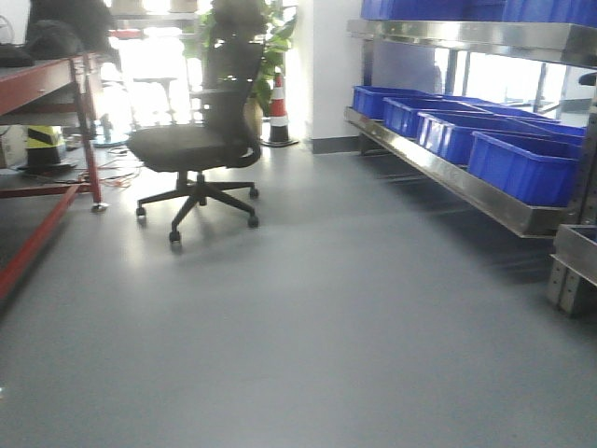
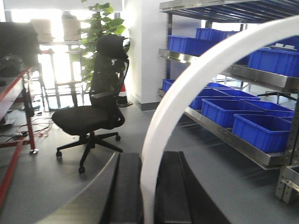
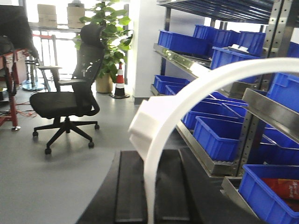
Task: Grab PVC pipe and place in blue bin
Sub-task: 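Hold the pipe while driving toward the shelf of blue bins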
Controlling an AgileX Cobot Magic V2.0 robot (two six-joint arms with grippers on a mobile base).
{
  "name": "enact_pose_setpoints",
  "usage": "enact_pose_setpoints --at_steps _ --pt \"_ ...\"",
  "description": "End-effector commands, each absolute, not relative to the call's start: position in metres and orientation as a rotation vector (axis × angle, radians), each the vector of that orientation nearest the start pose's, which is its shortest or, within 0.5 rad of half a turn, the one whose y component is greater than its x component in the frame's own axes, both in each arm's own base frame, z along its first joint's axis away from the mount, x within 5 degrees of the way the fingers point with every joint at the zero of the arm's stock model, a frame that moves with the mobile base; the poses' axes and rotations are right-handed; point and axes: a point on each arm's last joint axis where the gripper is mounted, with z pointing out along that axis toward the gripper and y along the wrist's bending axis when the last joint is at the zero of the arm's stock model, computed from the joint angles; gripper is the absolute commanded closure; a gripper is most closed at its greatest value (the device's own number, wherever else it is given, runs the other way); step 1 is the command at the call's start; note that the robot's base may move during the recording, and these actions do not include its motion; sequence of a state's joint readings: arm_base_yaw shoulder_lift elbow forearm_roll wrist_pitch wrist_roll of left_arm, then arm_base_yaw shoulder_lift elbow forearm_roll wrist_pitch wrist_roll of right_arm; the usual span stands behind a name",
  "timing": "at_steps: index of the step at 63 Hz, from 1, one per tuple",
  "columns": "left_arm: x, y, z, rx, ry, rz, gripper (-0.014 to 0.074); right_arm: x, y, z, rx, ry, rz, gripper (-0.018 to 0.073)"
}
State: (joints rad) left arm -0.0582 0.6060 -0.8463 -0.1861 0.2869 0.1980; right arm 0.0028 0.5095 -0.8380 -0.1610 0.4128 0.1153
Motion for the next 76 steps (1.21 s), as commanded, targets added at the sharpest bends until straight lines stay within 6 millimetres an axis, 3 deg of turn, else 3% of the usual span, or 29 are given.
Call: enact_pose_setpoints --at_steps 1,76 --pt "0.1089 -0.0115 0.4247 0.098 1.489 -0.076 0.0707 0.0822 -0.0059 0.4188 0.013 1.534 -0.089 0.0722" --pt "0.1094 -0.0112 0.4263 0.094 1.471 -0.074 0.0707 0.0817 -0.0058 0.4194 0.012 1.528 -0.089 0.0722"
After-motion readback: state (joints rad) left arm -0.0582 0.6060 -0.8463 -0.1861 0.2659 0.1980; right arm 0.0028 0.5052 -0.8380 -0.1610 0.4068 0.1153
